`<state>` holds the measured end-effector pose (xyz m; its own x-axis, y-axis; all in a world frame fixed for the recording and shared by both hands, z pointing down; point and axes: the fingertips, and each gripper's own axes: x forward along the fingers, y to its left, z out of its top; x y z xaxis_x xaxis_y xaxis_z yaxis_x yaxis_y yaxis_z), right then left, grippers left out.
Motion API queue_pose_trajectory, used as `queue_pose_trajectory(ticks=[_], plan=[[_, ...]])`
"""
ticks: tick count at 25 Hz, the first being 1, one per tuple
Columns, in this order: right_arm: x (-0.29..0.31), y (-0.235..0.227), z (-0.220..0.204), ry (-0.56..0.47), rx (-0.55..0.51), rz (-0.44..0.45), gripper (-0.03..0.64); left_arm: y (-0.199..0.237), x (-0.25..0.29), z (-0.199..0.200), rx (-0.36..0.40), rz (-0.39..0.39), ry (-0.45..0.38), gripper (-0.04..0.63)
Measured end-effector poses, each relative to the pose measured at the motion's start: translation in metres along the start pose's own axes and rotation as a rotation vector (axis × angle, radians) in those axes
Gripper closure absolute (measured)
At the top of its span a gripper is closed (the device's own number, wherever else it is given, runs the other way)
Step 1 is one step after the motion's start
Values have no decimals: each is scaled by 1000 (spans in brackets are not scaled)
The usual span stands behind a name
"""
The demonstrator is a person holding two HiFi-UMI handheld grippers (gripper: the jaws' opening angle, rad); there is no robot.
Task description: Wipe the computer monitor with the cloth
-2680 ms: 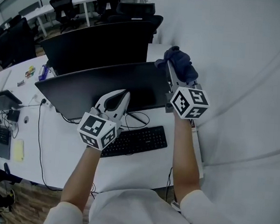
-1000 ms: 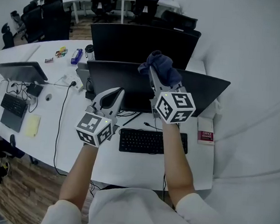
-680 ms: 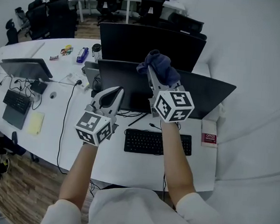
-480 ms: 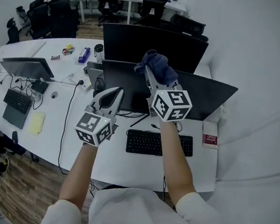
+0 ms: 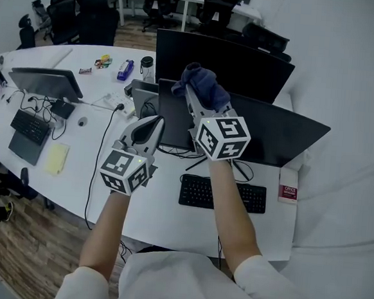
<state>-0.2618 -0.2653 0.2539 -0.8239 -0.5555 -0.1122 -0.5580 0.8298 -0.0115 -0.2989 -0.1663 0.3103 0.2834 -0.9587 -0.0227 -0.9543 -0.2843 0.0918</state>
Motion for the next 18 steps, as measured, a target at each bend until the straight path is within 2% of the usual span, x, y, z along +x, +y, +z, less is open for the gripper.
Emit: queue_pose_trajectory(ticks=[9,15,18], plan=[[33,46,-6,5,-29,67,503,31,-23,-4,-14,38,-3,584],[45,71,-11,20,-94,114,503,40,-30,-5,-13,38,0,584],[48,82,-14,30,-165,125,503,45,-33,-6,-19,42,-2,584]])
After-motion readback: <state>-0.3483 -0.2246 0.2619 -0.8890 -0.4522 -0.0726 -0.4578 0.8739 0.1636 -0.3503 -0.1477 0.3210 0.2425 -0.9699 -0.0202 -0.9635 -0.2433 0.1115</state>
